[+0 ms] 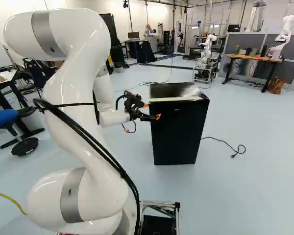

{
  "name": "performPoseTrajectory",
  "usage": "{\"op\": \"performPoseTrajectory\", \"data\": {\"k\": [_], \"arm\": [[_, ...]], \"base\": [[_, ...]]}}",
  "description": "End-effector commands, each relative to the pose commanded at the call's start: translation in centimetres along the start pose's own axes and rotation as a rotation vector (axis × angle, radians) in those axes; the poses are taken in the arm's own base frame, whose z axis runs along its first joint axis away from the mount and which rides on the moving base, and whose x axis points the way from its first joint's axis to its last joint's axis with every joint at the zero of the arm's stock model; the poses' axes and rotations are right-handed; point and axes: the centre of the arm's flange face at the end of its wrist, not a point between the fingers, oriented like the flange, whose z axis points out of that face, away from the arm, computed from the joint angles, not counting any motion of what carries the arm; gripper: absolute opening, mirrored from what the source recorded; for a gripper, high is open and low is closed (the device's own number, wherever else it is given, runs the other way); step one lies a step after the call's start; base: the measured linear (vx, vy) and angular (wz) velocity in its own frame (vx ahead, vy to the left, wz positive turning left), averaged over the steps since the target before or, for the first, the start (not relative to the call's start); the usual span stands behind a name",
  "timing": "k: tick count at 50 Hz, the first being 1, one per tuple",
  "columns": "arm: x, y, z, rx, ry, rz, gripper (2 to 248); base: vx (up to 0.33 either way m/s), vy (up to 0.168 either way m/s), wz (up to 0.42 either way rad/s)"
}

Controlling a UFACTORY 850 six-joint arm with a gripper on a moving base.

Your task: Grab a drink from the fridge

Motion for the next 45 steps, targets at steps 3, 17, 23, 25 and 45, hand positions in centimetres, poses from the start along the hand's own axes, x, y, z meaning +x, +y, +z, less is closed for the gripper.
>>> {"op": "performPoseTrajectory", "data": {"k": [3, 17, 23, 25, 45], "arm": [[-0.1, 0.3, -0.7, 0.002, -0.004, -0.005, 247], [-0.5, 1.3, -2.9, 0.010, -0.017, -0.024, 247], [-0.5, 1.3, -3.1, 0.010, -0.018, -0.025, 247], [-0.5, 1.3, -3.1, 0.010, -0.018, -0.025, 247], [-0.5, 0.6, -2.6, 0.010, -0.014, -0.017, 247]], "base": [[0.000, 0.000, 0.000], [0.000, 0.000, 0.000], [0.000, 0.000, 0.000], [0.000, 0.000, 0.000], [0.000, 0.000, 0.000]]}}
